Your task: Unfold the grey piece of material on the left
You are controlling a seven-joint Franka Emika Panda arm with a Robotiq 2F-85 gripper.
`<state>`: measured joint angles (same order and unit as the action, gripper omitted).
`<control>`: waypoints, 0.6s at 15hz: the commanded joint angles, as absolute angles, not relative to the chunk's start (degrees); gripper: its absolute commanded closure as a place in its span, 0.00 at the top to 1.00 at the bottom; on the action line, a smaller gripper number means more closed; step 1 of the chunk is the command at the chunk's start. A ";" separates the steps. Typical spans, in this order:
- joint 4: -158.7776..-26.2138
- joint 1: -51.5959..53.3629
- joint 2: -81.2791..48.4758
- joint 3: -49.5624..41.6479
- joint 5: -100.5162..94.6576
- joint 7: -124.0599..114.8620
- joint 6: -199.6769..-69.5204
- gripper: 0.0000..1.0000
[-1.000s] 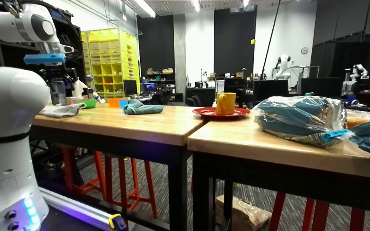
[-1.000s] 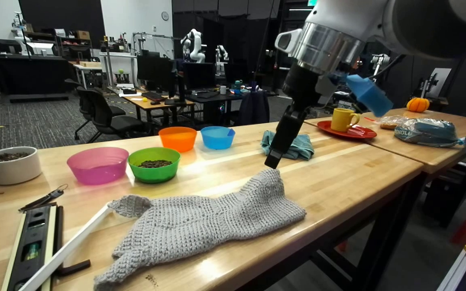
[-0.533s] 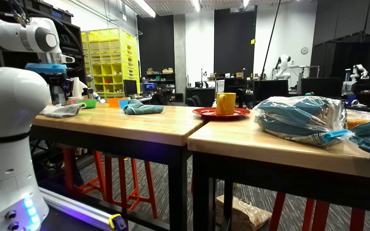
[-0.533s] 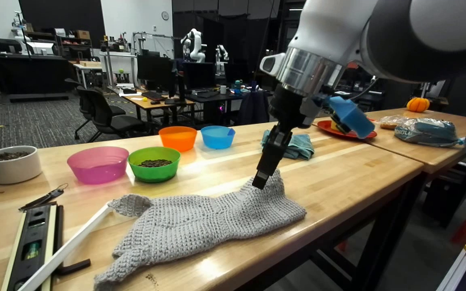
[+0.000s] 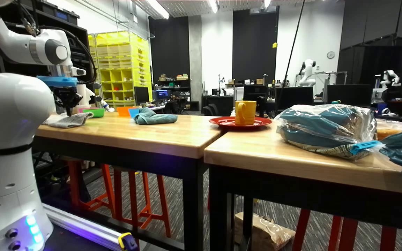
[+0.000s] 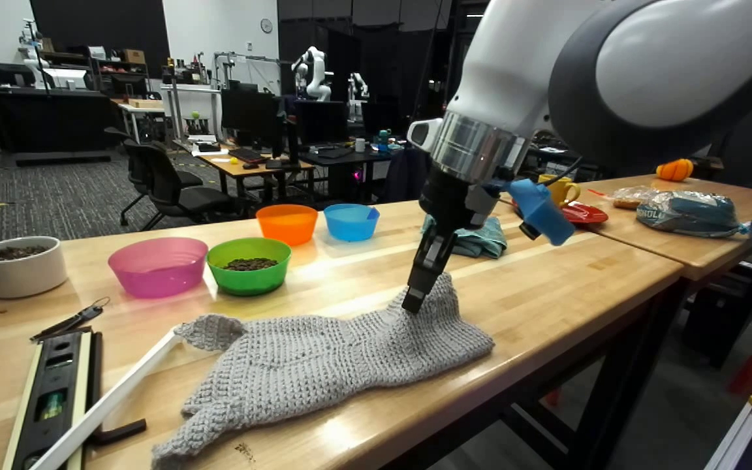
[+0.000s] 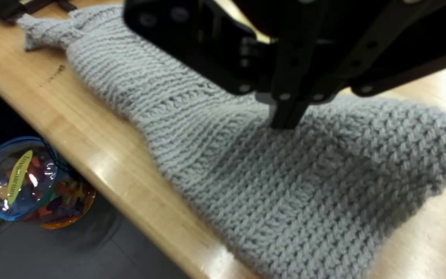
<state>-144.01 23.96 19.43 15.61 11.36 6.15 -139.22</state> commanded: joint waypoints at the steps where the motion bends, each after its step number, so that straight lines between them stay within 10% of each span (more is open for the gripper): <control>1: -143.80 23.04 17.19 15.20 11.37 6.94 -140.01 0.00; 9: -143.60 21.51 15.23 14.70 12.55 7.89 -140.28 0.00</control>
<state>-143.99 21.27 15.02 15.23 11.27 6.20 -139.58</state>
